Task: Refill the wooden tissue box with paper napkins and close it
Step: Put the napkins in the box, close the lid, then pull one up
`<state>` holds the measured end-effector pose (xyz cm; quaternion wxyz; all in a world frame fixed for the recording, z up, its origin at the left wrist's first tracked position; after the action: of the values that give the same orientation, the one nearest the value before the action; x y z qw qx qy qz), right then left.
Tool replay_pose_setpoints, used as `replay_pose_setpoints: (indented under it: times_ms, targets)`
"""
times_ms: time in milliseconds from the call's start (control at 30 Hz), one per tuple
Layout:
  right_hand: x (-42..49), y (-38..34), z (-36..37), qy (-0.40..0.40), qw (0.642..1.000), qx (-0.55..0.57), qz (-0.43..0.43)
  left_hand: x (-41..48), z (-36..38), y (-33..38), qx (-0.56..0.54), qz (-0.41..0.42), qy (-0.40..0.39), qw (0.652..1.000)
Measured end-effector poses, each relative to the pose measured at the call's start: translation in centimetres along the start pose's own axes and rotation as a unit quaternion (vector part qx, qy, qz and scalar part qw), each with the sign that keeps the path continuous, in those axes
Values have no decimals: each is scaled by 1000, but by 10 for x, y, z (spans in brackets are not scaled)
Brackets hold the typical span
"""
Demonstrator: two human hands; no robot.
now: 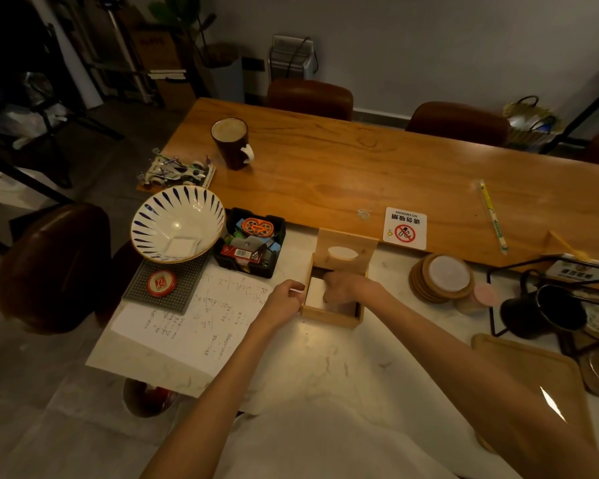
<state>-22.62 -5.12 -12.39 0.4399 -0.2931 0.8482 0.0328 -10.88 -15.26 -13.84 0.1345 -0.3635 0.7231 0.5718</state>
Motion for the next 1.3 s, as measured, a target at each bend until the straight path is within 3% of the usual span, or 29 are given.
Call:
replay_pose_setpoints:
  times_ms: [433,567,633,733,867,1000,1300]
  targets:
    - [-3,0,4,18,999,42,-3,2,2,-2,15,10,-14,1000]
    - [-25,14,5,161,980,107,-44,2,1,16,104,78,-62,990]
    - [-43,29,4,244,966,81,-13,5,3,29,153,83,-106,979]
    - [-55,48,8,170,982,50,73,13,8,50,253,63,-141,955]
    - [-37,49,5,101,991,40,80,20,14,72,374,15,-164,913]
    - [-24,43,2,73,992,34,96,29,16,68,411,-26,-154,898]
    - [-13,47,6,62,993,53,83,37,20,61,428,17,-129,894]
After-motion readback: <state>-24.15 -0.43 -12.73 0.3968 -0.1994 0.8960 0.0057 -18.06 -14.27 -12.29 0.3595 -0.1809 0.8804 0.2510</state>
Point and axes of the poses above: each hand's wrist, its own x-axis towards the middle knuckle, its own z-axis out of the palm, y = z × x, the point moved 3 cm from there along x, towards the middle knuckle
